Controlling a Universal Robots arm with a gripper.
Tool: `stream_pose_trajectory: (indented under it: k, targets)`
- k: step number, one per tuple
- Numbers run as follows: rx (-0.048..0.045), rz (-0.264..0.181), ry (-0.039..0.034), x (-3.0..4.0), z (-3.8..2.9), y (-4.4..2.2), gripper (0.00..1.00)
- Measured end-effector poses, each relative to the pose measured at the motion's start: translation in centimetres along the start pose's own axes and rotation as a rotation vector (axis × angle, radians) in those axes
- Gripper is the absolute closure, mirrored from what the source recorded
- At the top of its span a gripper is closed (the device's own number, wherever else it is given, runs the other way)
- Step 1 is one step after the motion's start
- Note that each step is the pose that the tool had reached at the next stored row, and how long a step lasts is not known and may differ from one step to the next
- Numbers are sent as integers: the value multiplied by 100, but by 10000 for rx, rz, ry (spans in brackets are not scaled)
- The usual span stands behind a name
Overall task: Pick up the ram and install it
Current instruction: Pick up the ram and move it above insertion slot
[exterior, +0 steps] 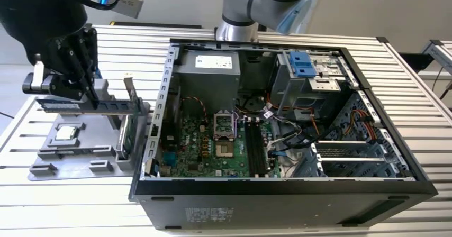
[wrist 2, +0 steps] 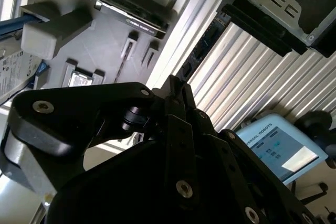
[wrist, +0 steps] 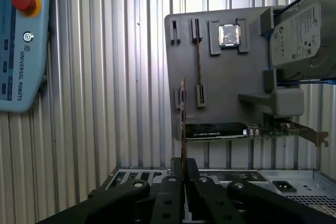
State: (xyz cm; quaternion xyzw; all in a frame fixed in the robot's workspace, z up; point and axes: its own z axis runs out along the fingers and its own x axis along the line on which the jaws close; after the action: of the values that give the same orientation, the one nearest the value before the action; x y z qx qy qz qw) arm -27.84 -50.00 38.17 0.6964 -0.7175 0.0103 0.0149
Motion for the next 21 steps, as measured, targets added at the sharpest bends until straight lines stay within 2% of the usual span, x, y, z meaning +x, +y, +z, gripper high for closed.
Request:
stream_pose_trajectory:
  k: [21]
  targets:
    - [0, 0, 0, -8, -1, -186, 100]
